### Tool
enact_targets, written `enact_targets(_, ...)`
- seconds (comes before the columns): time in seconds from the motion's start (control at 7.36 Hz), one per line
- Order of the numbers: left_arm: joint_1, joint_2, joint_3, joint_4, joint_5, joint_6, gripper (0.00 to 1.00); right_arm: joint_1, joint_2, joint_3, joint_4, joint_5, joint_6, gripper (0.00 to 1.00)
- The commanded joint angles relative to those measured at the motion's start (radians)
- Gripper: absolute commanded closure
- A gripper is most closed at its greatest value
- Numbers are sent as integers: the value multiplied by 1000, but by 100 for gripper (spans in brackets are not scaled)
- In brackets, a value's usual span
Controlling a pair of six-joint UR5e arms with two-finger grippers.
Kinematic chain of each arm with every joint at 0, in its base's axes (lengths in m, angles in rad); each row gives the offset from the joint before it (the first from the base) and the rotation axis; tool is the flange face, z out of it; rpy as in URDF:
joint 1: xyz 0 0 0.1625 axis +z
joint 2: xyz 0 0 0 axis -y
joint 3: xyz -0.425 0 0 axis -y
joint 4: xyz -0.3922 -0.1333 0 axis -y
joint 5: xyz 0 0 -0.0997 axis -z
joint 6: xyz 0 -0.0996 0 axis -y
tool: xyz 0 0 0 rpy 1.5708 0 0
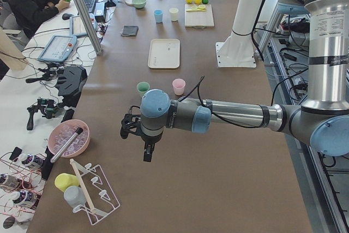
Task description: Place all cups on tray
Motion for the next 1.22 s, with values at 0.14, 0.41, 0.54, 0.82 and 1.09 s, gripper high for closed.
enact_targets(0.14,-2,4,-2,-1,0,-1,2,0,-13,2,2,-2,-1,0)
enact_targets(0.41,-2,6,-1,-1,-8,-1,2,0,-22,12,2,3,-4,0)
enact_targets(0.54,-2,6,-1,-3,-8,1,2,0,-20,12,1,3,-4,0)
enact_targets(0.82,0,-2,1,0,-9,-1,2,-6,-8,4,1,3,-2,0)
enact_targets(1.09,-2,0,-13,-4,-11,10,2,-9,-4,16,1,8,12,0)
